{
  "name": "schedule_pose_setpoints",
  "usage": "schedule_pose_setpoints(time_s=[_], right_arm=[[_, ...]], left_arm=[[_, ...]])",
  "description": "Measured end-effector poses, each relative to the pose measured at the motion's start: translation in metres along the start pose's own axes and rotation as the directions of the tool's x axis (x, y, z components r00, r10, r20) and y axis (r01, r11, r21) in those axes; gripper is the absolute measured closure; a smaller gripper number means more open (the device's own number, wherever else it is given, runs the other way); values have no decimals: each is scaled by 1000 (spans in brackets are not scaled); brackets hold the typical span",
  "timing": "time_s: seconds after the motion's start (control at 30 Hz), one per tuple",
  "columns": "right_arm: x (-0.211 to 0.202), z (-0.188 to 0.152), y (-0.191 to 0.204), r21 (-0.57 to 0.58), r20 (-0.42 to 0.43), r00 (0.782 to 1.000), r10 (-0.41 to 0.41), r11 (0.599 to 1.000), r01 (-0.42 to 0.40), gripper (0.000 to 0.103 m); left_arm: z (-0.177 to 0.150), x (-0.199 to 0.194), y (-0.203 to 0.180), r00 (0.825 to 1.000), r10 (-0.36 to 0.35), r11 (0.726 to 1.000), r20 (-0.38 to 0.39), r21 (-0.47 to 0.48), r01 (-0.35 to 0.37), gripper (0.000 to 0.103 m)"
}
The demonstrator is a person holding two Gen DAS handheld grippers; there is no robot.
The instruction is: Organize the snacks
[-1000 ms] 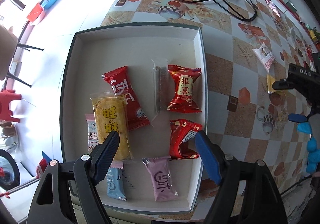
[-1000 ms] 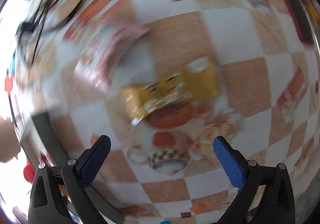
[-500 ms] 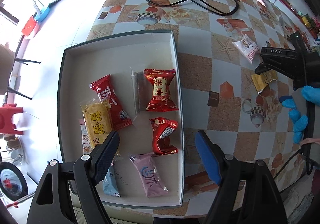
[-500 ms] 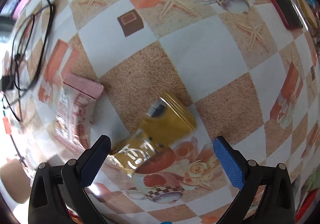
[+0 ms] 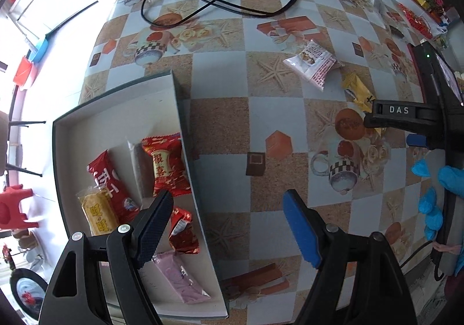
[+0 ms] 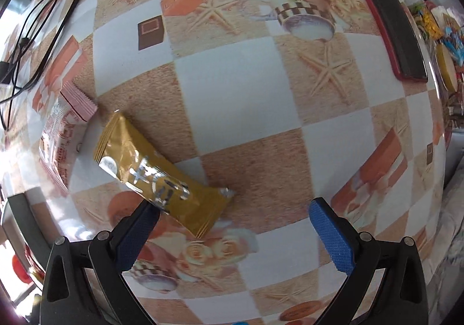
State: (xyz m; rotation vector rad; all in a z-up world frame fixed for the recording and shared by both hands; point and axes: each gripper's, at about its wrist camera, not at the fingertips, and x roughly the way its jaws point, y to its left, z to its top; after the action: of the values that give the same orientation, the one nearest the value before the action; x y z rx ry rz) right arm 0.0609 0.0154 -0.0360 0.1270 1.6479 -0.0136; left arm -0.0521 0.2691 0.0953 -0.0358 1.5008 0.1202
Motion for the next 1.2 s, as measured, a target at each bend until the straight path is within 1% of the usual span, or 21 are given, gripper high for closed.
schedule_pose_setpoints(time_s=[0.13, 0.2, 0.27, 0.4, 0.43, 0.47, 0.5, 0.53, 0.57, 0.6, 0.63, 0.67, 0.7, 0.73, 0.77, 0.87, 0.97, 1.0, 1.1, 1.17, 1.2], right_arm=[[-2, 0, 11, -164, 30, 1000, -8, 986, 12, 0], [-4, -1, 23, -248, 43, 999, -7, 969, 17, 0], [-4, -2, 31, -318, 55, 998, -5, 948, 22, 0], [-8, -6, 51, -394, 79, 997, 12, 919, 20, 0], [-9, -6, 55, -403, 87, 996, 13, 915, 23, 2], [-11, -5, 59, -408, 89, 996, 28, 913, 11, 9], [-14, -9, 70, -407, 92, 995, 30, 913, 10, 12], [-20, -5, 79, -409, 97, 995, 32, 912, 11, 18], [-24, -4, 81, -415, 103, 994, 36, 910, 10, 26], [-27, -5, 81, -423, 107, 994, 39, 906, 10, 30], [-28, -5, 81, -430, 109, 993, 41, 903, 10, 39], [-35, -11, 89, -438, 114, 993, 43, 899, 11, 51], [-38, -10, 85, -442, 115, 992, 46, 897, 10, 58], [-39, -9, 82, -442, 114, 992, 49, 897, 7, 70], [-41, -7, 75, -435, 105, 993, 59, 900, -7, 74], [-41, -8, 58, -402, 92, 993, 69, 915, -26, 74], [-39, -12, 42, -380, 83, 994, 69, 924, -33, 74], [-39, -10, 36, -374, 78, 994, 71, 927, -37, 74], [-37, -19, 25, -369, 73, 995, 72, 928, -40, 73], [-36, -24, 22, -376, 73, 995, 72, 926, -40, 73], [-34, -27, 18, -379, 73, 995, 73, 925, -40, 73]], left_arm=[[24, 2, -18, 1000, -2, 998, 23, 55, 1, 22], [37, 3, -24, 999, 4, 997, 40, 76, -7, 22], [47, 3, -27, 999, 9, 997, 49, 76, -13, 22], [64, 5, -25, 999, 9, 998, 53, 60, -12, 22], [67, 5, -26, 998, 9, 998, 55, 64, -13, 22], [69, 5, -27, 998, 8, 997, 57, 72, -12, 22], [71, 5, -29, 998, 0, 996, 56, 84, -5, 22], [74, 7, -32, 999, -13, 995, 51, 98, 8, 22], [77, 9, -36, 999, -25, 993, 44, 115, 20, 22], [79, 11, -41, 999, -29, 991, 42, 131, 24, 22], [82, 13, -46, 999, -30, 988, 42, 150, 23, 22], [84, 14, -51, 999, -29, 986, 44, 167, 22, 22], [89, 17, -58, 999, -28, 982, 45, 187, 19, 22], [92, 19, -62, 999, -28, 980, 44, 198, 19, 22], [96, 22, -67, 999, -31, 978, 42, 208, 21, 22], [111, 32, -82, 999, -33, 970, 43, 241, 22, 22], [125, 48, -92, 1000, -23, 967, 16, 254, 18, 22], [129, 53, -94, 1000, -21, 967, 7, 255, 18, 22], [137, 70, -101, 1000, -7, 969, -23, 246, 12, 22], [139, 78, -103, 999, 16, 973, -36, 232, -7, 22], [139, 80, -103, 999, 15, 975, -37, 223, -6, 23]])
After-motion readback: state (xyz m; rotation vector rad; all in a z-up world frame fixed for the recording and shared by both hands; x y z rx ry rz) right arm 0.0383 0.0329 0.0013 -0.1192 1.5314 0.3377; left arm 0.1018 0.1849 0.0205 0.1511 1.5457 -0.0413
